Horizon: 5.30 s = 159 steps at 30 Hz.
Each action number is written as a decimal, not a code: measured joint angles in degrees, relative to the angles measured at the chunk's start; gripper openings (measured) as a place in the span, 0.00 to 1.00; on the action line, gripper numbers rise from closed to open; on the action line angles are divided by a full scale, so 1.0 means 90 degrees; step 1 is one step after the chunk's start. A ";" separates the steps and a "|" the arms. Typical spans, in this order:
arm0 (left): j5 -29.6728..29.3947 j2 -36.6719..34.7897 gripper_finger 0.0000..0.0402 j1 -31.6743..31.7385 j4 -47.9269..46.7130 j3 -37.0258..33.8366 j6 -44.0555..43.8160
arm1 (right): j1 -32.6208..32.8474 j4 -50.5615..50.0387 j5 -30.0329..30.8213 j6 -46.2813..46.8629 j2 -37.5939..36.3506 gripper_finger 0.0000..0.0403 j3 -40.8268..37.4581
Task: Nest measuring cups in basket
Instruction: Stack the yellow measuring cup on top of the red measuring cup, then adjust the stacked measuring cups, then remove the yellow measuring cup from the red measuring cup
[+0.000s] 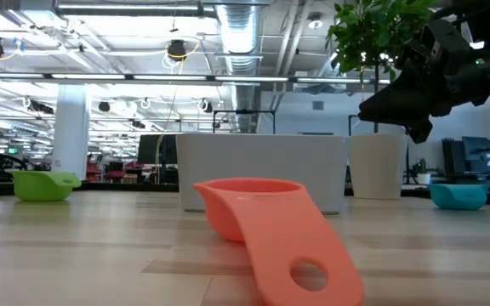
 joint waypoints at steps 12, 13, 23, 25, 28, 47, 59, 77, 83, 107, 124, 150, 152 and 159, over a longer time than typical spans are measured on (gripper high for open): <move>-0.0398 -0.0013 0.43 -0.0107 0.1235 0.0007 0.0279 | 0.0000 -0.0023 -0.0001 -0.0001 -0.0001 0.27 0.0000; -0.0474 -0.0013 0.43 -0.0061 0.1219 0.0007 0.0277 | 0.0000 -0.0027 -0.0001 -0.0001 -0.0001 0.27 0.0000; 0.0481 -0.0008 0.43 0.0452 0.1325 0.0007 0.1740 | 0.0000 -0.0051 -0.0001 -0.0001 0.0002 0.27 0.0000; 0.1037 -0.0006 0.43 0.0473 0.1367 0.0007 0.1861 | 0.0000 -0.0067 -0.0001 -0.0001 0.0001 0.27 0.0000; 0.1207 -0.0005 0.43 0.0443 0.1796 0.0005 0.1711 | 0.0001 -0.0078 -0.0001 -0.0001 0.0001 0.27 0.0000; 0.1379 0.0832 0.42 0.0565 0.3569 0.0002 0.2723 | 0.0017 -0.0078 -0.0001 0.0001 0.0000 0.27 0.0000; 0.0521 0.0813 0.42 0.1069 0.3183 0.0020 0.4054 | 0.0015 -0.0072 -0.0003 -0.0002 0.0001 0.27 0.0000; -0.1157 0.0796 0.31 0.1157 -0.1347 0.1957 0.4318 | 0.0015 -0.0127 -0.0004 -0.0021 -0.0001 0.27 0.0000; -0.1427 0.0505 0.28 0.1112 -0.1270 0.1298 0.3273 | 0.0015 -0.0277 -0.0004 -0.0006 0.0002 0.27 0.0000; -0.0921 -0.0478 0.05 0.1395 0.0458 -0.1180 0.4697 | 0.0015 -0.0340 -0.0004 0.0001 0.0002 0.27 0.0000; -0.2535 -0.0486 0.02 0.2263 0.1066 -0.1081 0.8888 | 0.0015 -0.0333 -0.0004 0.0001 0.0001 0.27 0.0000; -0.3728 -0.1689 0.38 0.2647 -0.0387 -0.1081 0.7375 | 0.0015 -0.0367 -0.0006 0.0052 0.0002 0.27 0.0000; -0.4310 -0.1986 0.39 0.2831 -0.0940 -0.1081 0.6465 | 0.0015 -0.0369 -0.0006 0.0052 0.0002 0.27 0.0000; -0.4528 -0.3028 0.39 0.3954 -0.1186 -0.2077 0.4706 | 0.0010 -0.0374 -0.0006 0.0052 0.0001 0.27 0.0000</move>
